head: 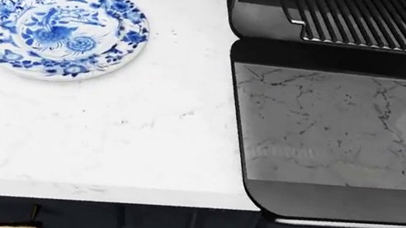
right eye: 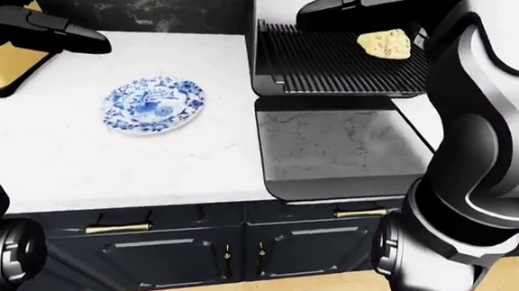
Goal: Pick the scone from the rack and place it on the plate on the counter.
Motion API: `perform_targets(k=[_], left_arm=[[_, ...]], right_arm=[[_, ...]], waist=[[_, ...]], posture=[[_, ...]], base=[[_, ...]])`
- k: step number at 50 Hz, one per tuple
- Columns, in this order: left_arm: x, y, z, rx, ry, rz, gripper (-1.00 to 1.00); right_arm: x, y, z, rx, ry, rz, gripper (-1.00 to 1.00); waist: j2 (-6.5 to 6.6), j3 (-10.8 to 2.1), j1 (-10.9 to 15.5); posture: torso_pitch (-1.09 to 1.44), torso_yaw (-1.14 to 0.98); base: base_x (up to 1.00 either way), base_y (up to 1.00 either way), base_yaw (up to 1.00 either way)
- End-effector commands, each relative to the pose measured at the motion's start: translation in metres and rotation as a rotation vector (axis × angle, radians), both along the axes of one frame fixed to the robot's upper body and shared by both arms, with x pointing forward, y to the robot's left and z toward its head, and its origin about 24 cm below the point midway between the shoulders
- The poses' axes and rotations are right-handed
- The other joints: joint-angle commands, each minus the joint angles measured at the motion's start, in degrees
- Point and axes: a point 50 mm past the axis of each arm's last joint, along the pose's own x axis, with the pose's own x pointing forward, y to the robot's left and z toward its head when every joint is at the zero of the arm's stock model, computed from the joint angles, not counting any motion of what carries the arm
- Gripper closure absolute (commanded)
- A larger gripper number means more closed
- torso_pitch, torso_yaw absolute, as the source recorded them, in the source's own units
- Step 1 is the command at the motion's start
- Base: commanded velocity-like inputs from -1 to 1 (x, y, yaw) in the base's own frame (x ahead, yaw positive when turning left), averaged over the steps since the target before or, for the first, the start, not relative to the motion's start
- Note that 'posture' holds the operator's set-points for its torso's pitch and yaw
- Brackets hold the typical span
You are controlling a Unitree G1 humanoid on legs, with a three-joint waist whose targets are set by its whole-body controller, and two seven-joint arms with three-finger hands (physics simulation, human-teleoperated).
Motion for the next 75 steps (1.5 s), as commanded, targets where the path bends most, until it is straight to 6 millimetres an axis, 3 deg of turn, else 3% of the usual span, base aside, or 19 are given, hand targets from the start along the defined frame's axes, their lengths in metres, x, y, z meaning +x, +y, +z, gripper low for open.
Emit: perform_targets(k=[1,2,3,4,5,8,12,13,14,17,21,22,23,25,27,36,53,63,75], left_arm=[[-0.014,-0.004,0.020,0.025,-0.120,-0.016,-1.00],[-0.014,-0.004,0.020,0.023,-0.120,-0.016,-1.00],[-0.014,-0.004,0.020,0.024,-0.120,-0.015,-1.00],[-0.013,-0.004,0.020,0.025,-0.120,-0.015,-1.00],[-0.013,-0.004,0.020,0.024,-0.121,-0.016,-1.00],[-0.012,-0.004,0.019,0.023,-0.121,-0.016,-1.00],[-0.016,-0.003,0.019,0.024,-0.122,-0.015,-1.00],[-0.016,-0.003,0.019,0.025,-0.121,-0.012,-1.00],[-0.016,-0.002,0.019,0.026,-0.121,-0.012,-1.00],[-0.016,-0.003,0.019,0.025,-0.122,-0.015,-1.00],[-0.015,-0.004,0.019,0.027,-0.122,-0.016,-1.00],[-0.015,-0.004,0.020,0.027,-0.124,-0.015,-1.00],[-0.014,-0.004,0.020,0.028,-0.125,-0.016,-1.00],[-0.014,-0.004,0.020,0.029,-0.123,-0.015,-1.00],[-0.013,-0.004,0.021,0.030,-0.123,-0.016,-1.00],[-0.013,-0.004,0.022,0.028,-0.128,-0.016,-1.00],[-0.011,-0.004,0.019,0.029,-0.128,-0.016,-1.00],[-0.010,-0.004,0.021,0.027,-0.128,-0.018,-1.00],[-0.009,-0.006,0.022,0.033,-0.128,-0.019,-1.00]], right_arm=[[-0.012,-0.006,0.015,0.015,-0.100,-0.034,-1.00],[-0.013,-0.007,0.015,0.017,-0.098,-0.034,-1.00],[-0.013,-0.007,0.015,0.017,-0.097,-0.035,-1.00],[-0.013,-0.007,0.016,0.015,-0.098,-0.037,-1.00],[-0.014,-0.007,0.016,0.013,-0.099,-0.035,-1.00],[-0.014,-0.007,0.016,0.013,-0.099,-0.033,-1.00],[-0.013,-0.006,0.015,0.012,-0.097,-0.033,-1.00],[-0.013,-0.006,0.015,0.012,-0.097,-0.033,-1.00],[-0.013,-0.006,0.015,0.010,-0.097,-0.033,-1.00],[-0.014,-0.007,0.015,0.014,-0.097,-0.033,-1.00],[-0.015,-0.009,0.015,0.020,-0.093,-0.044,-1.00],[-0.016,-0.010,0.017,0.037,-0.106,-0.035,-1.00],[-0.015,-0.010,0.016,0.027,-0.093,-0.050,-1.00],[-0.015,-0.011,0.014,0.027,-0.090,-0.056,-1.00],[-0.014,-0.010,0.014,0.037,-0.088,-0.051,-1.00],[-0.014,-0.011,0.018,0.037,-0.096,-0.068,-1.00],[-0.024,-0.051,0.035,-0.037,-0.029,-0.249,-1.00],[0.004,-0.077,0.030,-0.066,0.045,-0.363,-1.00],[0.034,-0.090,0.029,-0.063,0.085,-0.399,-1.00]], waist=[[-0.52,-2.09,-0.2],[-0.69,-1.65,-0.6],[0.62,-1.89,-0.5],[0.51,-2.02,-0.5],[0.66,-3.56,-0.7],[2.14,-3.11,-0.2],[6.67,-3.52,-1.1],[5.51,-2.82,-0.9],[6.28,-2.61,-1.4],[5.52,-3.66,-1.2],[4.05,-3.37,-0.8],[3.09,-1.76,-0.6],[2.75,-2.60,-0.2],[-0.10,-2.98,0.3],[0.86,-2.61,0.7],[1.74,-2.86,0.2],[0.95,-2.44,0.5],[0.90,-2.57,0.6],[1.64,-3.17,0.3]], posture=[[0.00,0.00],[0.00,0.00],[0.00,0.00],[0.00,0.00],[0.00,0.00],[0.00,0.00],[0.00,0.00],[0.00,0.00],[0.00,0.00],[0.00,0.00],[0.00,0.00],[0.00,0.00],[0.00,0.00],[0.00,0.00],[0.00,0.00],[0.00,0.00],[0.00,0.00],[0.00,0.00],[0.00,0.00]], base=[[0.00,0.00,0.00],[0.00,0.00,0.00],[0.00,0.00,0.00],[0.00,0.00,0.00],[0.08,0.00,0.00],[0.13,0.00,0.00],[0.29,0.00,0.00],[0.30,0.00,0.00],[0.30,0.00,0.00],[0.29,0.00,0.00],[0.29,0.00,0.00],[0.00,0.00,0.00],[0.00,0.00,0.00],[0.00,0.00,0.00],[0.00,0.00,0.00],[0.00,0.00,0.00],[0.00,0.00,0.00],[0.00,0.00,0.00],[0.00,0.00,0.00]])
